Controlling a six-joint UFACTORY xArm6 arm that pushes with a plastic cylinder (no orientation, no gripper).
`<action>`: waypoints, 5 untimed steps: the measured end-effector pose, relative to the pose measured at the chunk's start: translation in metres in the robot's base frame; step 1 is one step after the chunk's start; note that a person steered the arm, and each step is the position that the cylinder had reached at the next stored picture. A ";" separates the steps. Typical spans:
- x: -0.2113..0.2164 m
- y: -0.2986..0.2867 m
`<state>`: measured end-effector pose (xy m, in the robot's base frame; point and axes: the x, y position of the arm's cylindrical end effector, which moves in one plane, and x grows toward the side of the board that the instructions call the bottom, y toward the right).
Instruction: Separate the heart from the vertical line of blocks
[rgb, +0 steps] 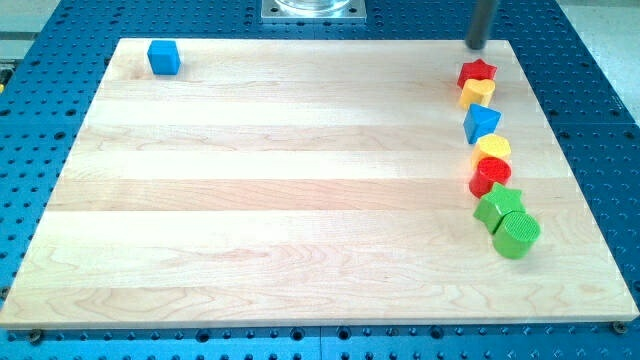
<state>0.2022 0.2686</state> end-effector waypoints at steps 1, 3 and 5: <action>0.051 0.007; 0.133 -0.032; 0.129 -0.118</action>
